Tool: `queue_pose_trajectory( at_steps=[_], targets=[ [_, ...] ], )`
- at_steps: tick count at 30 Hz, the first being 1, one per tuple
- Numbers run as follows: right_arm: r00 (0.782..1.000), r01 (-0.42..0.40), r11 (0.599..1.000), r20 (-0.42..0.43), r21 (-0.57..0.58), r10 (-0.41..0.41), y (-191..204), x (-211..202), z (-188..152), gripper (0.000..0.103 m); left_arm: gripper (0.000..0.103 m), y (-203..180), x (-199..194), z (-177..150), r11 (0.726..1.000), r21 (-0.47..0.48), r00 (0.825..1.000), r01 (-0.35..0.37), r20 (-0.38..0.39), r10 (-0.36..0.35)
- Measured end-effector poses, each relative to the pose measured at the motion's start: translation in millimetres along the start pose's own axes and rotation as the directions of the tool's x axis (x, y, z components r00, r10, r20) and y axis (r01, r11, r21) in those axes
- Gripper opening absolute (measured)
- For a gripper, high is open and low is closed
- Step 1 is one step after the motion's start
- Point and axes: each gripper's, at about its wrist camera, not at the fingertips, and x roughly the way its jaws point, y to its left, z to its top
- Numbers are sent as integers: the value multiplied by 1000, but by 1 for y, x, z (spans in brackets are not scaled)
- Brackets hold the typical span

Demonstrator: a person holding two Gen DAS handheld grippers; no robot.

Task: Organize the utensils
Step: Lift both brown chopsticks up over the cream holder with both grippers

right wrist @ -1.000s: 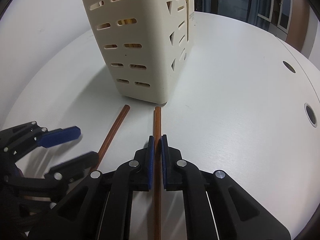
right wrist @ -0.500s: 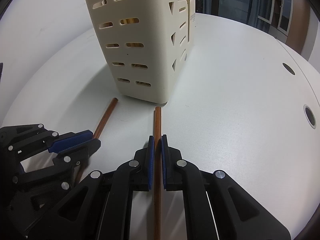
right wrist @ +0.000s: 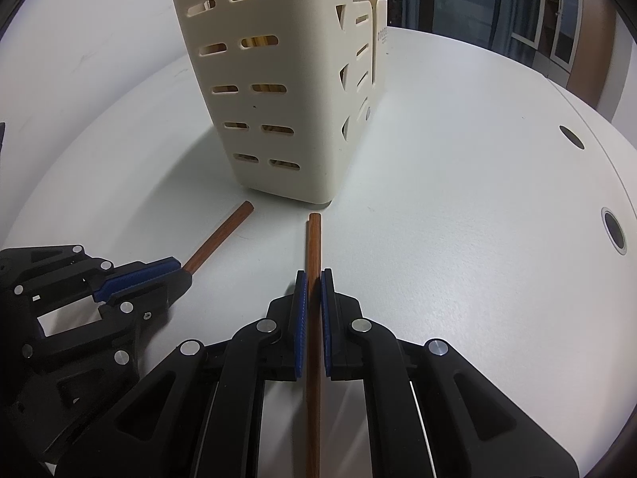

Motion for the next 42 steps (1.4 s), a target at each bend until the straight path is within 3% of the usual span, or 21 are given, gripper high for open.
queue_pose_trajectory(
  at_steps=[12,24,29,32,42],
  targets=[
    [998,-22,1000,62,2,21,-5,-18,2,7,6,3,-23,6,999,-34,996,25,91,-22],
    [977,-19,1000,213,9,16,-9,-58,11,7,6,10,-63,12,998,-56,971,17,239,-3],
    [960,3,1000,281,-14,1,-5,-73,17,7,6,8,-86,19,998,-59,948,16,318,4],
    [930,88,995,362,-41,-68,4,-86,19,7,6,7,-99,23,998,-52,935,20,353,0],
    [877,37,999,480,-36,-15,7,-119,34,7,7,0,-134,39,999,-40,896,12,444,7]
  ],
)
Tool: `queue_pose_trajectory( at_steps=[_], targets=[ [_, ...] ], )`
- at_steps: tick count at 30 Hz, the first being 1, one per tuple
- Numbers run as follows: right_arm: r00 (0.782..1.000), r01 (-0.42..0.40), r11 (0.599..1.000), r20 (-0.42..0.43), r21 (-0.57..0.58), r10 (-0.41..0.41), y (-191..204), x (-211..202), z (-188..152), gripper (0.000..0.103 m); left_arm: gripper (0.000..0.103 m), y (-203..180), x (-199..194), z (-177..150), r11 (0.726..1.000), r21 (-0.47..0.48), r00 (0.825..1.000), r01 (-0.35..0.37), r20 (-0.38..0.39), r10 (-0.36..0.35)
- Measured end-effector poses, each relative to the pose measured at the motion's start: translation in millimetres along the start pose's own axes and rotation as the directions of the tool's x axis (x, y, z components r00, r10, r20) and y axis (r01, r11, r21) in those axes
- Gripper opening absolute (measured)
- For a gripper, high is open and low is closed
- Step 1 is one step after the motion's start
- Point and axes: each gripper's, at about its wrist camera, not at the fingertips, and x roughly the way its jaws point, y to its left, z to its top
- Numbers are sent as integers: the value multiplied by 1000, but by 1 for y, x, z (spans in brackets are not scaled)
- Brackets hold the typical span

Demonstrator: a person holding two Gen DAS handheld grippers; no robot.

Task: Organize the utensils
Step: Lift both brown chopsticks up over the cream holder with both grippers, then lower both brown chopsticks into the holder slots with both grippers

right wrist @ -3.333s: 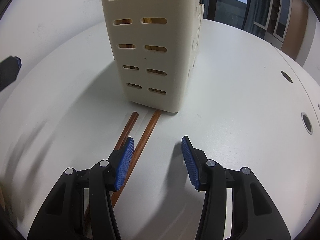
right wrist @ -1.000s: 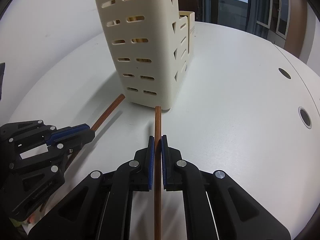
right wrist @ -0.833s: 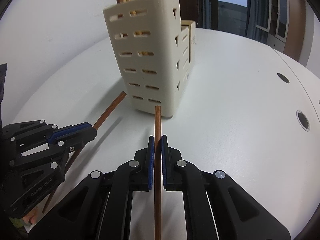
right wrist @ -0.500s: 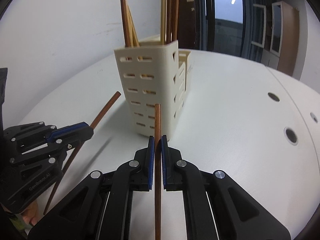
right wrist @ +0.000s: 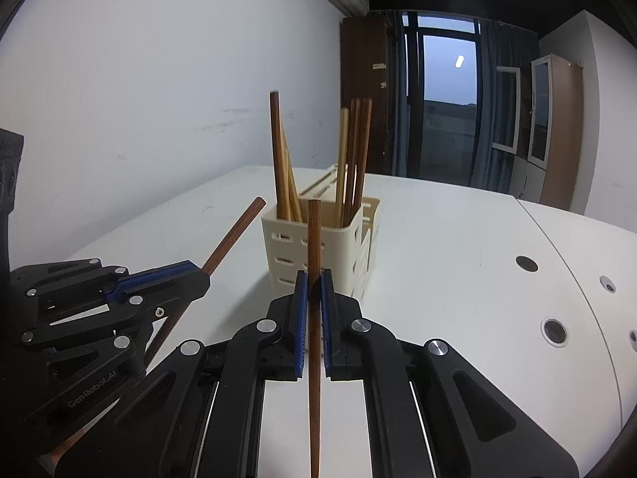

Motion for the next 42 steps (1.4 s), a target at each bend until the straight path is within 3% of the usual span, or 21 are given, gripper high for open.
queue_pose_trajectory(
  at_steps=[24,33,42],
  targets=[
    [986,-29,999,163,32,23,-17,-17,57,7,7,-16,-22,60,999,40,980,-29,199,21],
    [979,-50,998,199,32,43,-19,-8,69,7,6,-13,-9,72,999,25,970,-28,242,21],
    [959,-81,995,275,50,64,-31,-11,86,7,6,-1,-7,79,1000,-30,941,7,340,4]
  ],
)
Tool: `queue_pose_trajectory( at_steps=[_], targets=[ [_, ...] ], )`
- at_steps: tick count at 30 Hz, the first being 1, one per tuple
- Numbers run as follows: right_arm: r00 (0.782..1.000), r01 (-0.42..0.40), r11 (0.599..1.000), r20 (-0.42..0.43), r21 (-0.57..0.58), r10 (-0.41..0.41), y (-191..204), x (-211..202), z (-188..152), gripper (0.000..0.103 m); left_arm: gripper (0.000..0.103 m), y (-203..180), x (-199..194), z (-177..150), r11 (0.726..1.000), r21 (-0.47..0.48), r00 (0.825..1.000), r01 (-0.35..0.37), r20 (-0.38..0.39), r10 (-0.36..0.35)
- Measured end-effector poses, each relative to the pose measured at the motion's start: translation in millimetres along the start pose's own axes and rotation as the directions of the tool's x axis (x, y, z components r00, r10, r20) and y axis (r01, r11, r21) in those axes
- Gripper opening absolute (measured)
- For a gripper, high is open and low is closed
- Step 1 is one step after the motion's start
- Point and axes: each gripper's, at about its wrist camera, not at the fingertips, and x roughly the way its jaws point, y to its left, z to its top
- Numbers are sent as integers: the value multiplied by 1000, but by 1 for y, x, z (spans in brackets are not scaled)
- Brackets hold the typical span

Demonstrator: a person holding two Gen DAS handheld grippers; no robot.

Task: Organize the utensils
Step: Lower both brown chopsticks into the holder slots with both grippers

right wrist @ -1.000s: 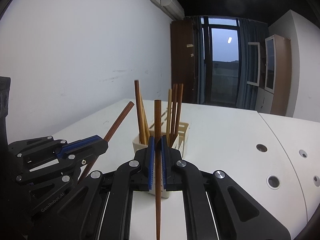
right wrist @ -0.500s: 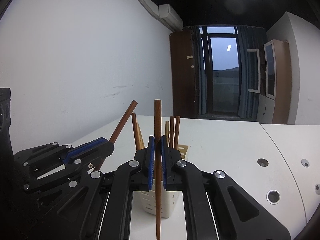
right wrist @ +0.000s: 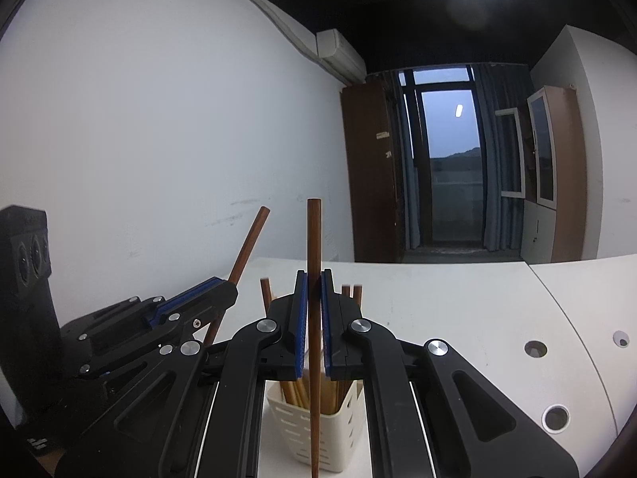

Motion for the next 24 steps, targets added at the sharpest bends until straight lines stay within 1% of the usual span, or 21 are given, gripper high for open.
queue_pose_trajectory(
  at_steps=[3,6,11,13,14,15,18,19,24],
  targets=[
    [999,-9,1000,37,6,9,-3,-2,6,7,6,2,2,2,1000,-21,998,21,51,-20],
    [997,-30,999,68,14,29,-6,0,10,7,6,5,4,5,997,-52,993,57,106,-51],
    [990,-58,998,129,14,56,-5,-3,17,7,6,8,6,9,989,-96,973,112,213,-89],
    [986,-71,997,149,15,68,-5,-4,20,7,6,11,6,10,984,-111,958,139,266,-106],
    [984,-77,997,165,17,73,-6,-5,21,7,6,10,6,11,983,-113,954,146,280,-109],
    [981,-83,996,179,18,78,-6,-6,22,7,6,11,6,12,980,-118,945,161,306,-118],
    [978,-90,996,190,21,85,-6,-6,26,7,6,10,6,13,973,-139,924,186,362,-125],
    [977,-92,995,194,23,86,-6,-6,27,7,6,10,7,14,971,-144,914,193,387,-124],
    [968,-94,995,237,20,87,-7,-7,30,7,6,5,7,10,972,-139,870,190,483,-101]
  ],
)
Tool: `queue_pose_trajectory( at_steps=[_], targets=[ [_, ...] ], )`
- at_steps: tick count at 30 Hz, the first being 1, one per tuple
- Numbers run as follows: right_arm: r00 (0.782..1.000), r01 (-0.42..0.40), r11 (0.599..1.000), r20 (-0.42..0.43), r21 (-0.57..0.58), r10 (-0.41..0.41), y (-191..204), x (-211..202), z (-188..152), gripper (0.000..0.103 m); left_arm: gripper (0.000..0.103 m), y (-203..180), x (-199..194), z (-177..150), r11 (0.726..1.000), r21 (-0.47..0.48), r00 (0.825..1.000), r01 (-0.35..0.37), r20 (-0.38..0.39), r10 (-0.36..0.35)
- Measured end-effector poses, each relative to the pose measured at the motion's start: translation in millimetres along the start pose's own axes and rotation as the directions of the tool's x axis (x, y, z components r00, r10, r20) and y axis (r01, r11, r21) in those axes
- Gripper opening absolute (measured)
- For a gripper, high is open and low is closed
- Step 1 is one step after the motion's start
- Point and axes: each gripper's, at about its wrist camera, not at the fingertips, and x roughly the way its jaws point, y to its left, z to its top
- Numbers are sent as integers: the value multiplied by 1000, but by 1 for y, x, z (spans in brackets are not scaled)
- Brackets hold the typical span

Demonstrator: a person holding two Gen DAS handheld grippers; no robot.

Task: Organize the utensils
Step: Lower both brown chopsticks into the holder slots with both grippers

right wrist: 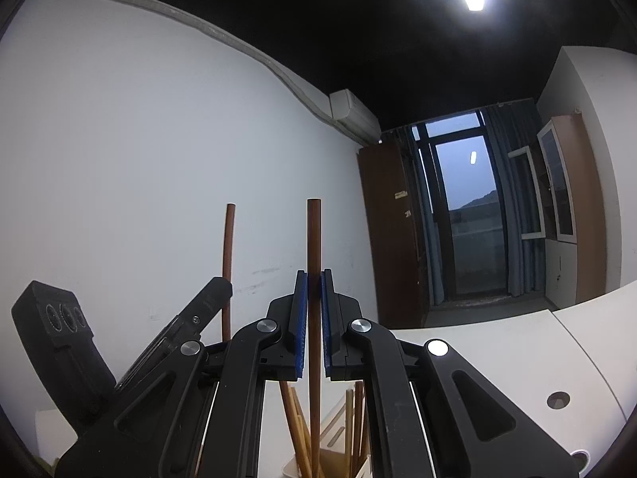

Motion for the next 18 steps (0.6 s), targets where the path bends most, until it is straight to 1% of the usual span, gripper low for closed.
queue_pose_trajectory(
  at_steps=[2,6,10,18],
  targets=[
    [1000,3,1000,5,-2,-3,-1,3,-1,7,6,-1,4,-5,1000,6,1000,-2,16,2],
    [1000,15,1000,7,-9,-15,-4,14,-6,7,6,1,14,-17,1000,-4,1000,-8,10,8],
    [999,33,999,-17,-9,-33,-11,26,-13,7,6,3,24,-28,1000,-3,1000,-21,1,21],
    [998,48,999,-46,-19,-49,-16,34,-22,7,6,1,31,-44,999,29,999,-41,-22,42]
  ],
)
